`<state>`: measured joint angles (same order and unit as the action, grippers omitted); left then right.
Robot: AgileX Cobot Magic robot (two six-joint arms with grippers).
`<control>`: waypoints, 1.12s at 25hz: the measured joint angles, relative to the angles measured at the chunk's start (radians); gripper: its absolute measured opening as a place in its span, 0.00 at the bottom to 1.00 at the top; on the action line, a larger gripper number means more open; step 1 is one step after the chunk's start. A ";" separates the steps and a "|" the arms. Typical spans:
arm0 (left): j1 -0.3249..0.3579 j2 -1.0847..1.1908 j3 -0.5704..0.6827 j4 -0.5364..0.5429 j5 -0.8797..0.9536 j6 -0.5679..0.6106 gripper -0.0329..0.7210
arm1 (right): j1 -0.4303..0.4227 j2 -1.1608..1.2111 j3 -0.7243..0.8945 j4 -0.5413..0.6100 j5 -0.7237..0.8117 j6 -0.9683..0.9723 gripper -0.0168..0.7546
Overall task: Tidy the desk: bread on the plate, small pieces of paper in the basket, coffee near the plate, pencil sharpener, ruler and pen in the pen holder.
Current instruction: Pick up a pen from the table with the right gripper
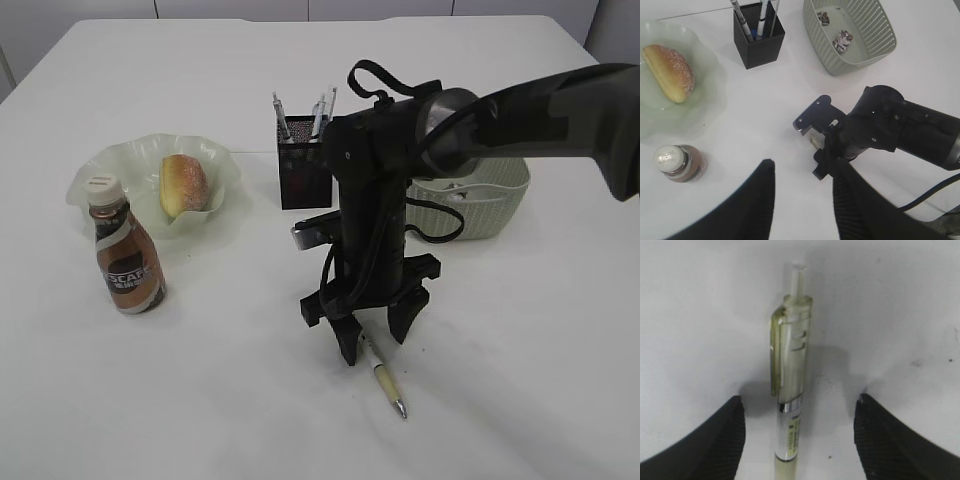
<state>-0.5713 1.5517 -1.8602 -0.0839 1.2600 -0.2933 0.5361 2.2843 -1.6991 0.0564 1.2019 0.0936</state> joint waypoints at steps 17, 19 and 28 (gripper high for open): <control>0.000 0.000 0.000 0.000 0.000 0.000 0.43 | 0.000 0.008 -0.004 0.000 0.002 0.002 0.59; 0.000 0.000 0.000 0.000 0.000 0.000 0.43 | 0.000 0.008 -0.004 0.000 -0.001 0.002 0.48; 0.000 0.000 0.000 0.000 0.000 0.000 0.43 | 0.000 0.008 -0.004 0.002 -0.010 0.002 0.12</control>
<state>-0.5713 1.5517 -1.8602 -0.0839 1.2600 -0.2933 0.5361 2.2924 -1.7031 0.0583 1.1915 0.0957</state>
